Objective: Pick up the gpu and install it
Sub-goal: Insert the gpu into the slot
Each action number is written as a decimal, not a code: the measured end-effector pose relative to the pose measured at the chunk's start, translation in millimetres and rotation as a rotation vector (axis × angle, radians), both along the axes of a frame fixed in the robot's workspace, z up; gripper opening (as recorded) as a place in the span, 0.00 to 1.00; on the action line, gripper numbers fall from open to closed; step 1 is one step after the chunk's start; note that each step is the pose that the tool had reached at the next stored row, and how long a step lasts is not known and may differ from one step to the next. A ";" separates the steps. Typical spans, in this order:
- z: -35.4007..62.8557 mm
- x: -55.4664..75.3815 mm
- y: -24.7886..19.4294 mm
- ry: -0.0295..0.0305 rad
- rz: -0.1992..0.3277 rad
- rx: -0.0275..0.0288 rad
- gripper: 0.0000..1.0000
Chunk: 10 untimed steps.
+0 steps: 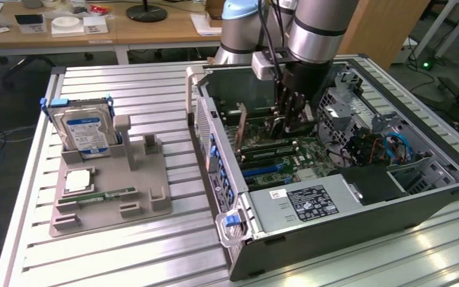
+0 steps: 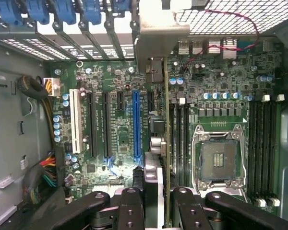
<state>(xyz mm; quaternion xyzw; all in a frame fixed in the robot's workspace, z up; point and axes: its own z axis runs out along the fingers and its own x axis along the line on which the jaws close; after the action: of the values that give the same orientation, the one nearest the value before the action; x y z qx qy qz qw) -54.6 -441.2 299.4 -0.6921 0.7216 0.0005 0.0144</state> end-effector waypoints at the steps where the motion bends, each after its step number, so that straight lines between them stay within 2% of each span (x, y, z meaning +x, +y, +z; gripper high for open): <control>1: -0.5 0.0 -1.2 -0.0001 0.000 0.0001 0.28; 4: -2.1 0.0 -3.8 -0.0001 0.000 0.0002 0.28; 10: -6.4 -2.2 -4.1 -0.0002 0.000 0.0000 0.28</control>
<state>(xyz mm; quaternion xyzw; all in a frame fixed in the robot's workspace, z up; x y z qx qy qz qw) -56.8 -445.3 293.0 -0.6921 0.7216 0.0004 0.0145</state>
